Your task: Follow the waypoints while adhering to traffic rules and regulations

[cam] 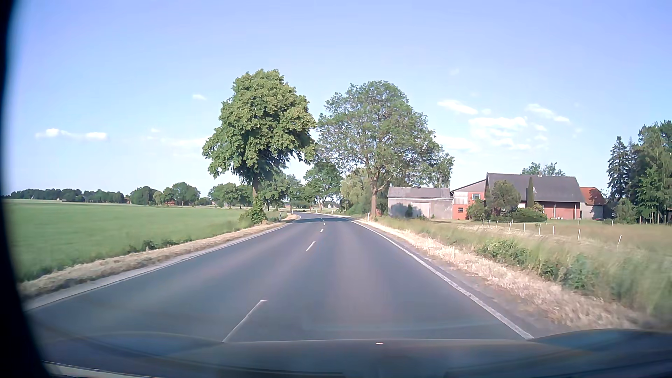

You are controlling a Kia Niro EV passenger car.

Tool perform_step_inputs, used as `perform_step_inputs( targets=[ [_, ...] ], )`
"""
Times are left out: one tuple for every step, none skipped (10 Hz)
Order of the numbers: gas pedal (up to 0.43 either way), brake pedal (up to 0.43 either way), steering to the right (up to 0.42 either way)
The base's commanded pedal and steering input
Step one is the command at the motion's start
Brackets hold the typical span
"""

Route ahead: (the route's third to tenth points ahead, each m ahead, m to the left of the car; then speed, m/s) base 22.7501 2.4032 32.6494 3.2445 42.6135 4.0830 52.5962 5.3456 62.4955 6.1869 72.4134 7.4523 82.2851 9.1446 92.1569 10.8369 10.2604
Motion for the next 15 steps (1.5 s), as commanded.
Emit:
perform_step_inputs(
  targets=[
    [0.398,0.006,-0.024],
    [0.398,0.006,-0.03],
    [0.398,0.006,-0.029],
    [0.409,0.006,-0.023],
    [0.409,0.006,-0.014],
    [0.409,0.006,-0.007],
    [0.429,0.006,-0.005],
    [0.449,0.006,-0.005],
    [0.461,0.006,-0.004],
    [0.461,0.006,-0.004],
    [0.469,0.006,-0.003],
    [0.48,0.006,-0.003],
    [0.48,0.006,-0.003],
    [0.48,0.006,-0.003],
    [0.48,0.006,-0.005]
  ],
)
